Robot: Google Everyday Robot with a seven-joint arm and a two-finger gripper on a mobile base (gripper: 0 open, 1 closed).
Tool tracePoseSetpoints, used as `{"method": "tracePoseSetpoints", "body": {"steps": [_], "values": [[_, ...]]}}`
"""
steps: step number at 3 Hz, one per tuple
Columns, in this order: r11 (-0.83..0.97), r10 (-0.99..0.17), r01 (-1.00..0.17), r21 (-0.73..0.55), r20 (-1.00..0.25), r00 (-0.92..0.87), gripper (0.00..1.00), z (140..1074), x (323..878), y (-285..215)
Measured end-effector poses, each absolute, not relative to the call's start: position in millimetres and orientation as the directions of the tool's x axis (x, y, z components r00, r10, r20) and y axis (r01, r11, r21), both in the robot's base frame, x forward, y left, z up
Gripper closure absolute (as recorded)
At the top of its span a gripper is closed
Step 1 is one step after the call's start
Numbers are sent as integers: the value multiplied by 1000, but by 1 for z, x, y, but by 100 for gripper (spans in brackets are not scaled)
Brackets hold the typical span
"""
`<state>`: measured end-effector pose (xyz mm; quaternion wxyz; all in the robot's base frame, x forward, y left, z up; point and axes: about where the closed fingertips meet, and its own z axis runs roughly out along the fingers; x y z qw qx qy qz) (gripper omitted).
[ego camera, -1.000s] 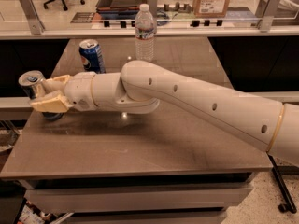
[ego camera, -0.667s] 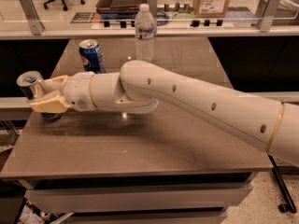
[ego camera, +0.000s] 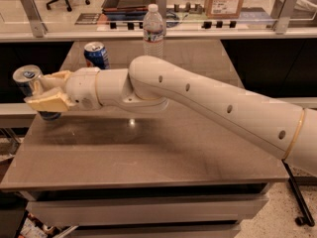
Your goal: Pick redbull can
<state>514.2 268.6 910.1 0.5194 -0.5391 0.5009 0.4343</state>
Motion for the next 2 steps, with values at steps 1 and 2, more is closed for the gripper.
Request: {"method": "tracePoseSetpoints", "body": {"steps": [1,2], "values": [[17,-29,-982,-186,-982,185,100,950,514,267],[5,2,-971,-238,-971,238,100,988,515,266]]}}
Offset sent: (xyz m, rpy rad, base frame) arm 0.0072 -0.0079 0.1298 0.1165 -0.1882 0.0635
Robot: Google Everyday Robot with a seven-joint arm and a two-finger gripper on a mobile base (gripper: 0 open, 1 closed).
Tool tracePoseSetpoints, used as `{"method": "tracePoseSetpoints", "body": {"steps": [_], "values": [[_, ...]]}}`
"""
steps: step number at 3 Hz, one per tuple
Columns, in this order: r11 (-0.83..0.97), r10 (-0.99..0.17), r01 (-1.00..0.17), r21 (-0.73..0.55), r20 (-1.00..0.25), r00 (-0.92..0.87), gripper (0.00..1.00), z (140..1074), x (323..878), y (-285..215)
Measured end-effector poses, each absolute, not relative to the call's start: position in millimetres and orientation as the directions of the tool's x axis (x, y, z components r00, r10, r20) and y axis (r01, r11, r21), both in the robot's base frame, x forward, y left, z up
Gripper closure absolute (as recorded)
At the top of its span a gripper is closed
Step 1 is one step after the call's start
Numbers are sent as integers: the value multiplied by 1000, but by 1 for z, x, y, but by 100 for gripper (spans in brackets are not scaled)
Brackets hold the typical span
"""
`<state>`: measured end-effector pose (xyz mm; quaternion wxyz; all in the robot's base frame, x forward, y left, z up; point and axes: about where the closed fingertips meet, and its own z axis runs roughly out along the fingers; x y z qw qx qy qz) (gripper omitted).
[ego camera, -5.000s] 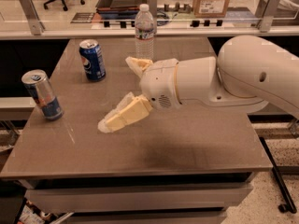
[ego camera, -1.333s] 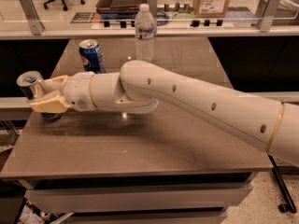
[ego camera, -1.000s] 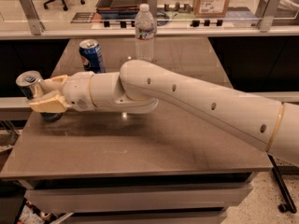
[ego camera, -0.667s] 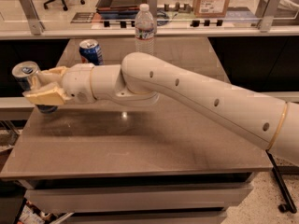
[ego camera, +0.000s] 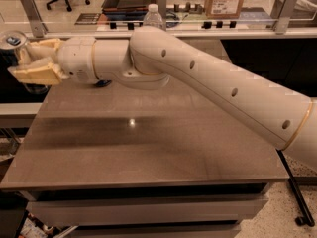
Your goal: Pick redbull can
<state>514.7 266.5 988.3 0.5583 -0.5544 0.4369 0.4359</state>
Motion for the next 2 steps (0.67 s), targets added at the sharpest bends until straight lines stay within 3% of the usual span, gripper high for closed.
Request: {"method": "tracePoseSetpoints", "body": {"steps": [2], "values": [[-3,1,-947,-322,-947,322,100,1050,518,268]]}}
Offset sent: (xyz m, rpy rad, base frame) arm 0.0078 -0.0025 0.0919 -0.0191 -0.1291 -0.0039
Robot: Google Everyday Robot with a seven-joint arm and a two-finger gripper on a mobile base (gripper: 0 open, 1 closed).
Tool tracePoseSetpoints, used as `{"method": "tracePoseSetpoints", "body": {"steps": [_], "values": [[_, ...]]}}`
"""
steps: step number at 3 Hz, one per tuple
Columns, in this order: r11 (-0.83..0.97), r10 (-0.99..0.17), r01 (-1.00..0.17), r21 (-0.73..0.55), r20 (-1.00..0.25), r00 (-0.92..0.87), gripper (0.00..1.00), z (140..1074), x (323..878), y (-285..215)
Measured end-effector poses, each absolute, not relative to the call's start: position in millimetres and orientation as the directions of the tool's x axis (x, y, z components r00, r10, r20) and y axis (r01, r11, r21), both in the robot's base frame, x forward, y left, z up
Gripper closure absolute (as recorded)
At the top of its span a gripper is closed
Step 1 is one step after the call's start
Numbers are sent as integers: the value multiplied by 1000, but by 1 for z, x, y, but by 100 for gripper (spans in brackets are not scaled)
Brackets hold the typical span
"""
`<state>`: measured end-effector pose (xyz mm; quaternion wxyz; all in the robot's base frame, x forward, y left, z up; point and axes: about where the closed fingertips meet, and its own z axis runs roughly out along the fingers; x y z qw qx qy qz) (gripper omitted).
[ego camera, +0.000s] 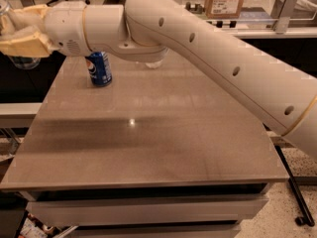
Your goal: Pick redbull can
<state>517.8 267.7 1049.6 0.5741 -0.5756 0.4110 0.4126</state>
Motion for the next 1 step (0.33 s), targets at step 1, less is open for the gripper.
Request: {"method": "tracePoseSetpoints", "body": {"steps": [1], "values": [[-1,1,-947,-322,-947,322,100,1051,518,267]]}}
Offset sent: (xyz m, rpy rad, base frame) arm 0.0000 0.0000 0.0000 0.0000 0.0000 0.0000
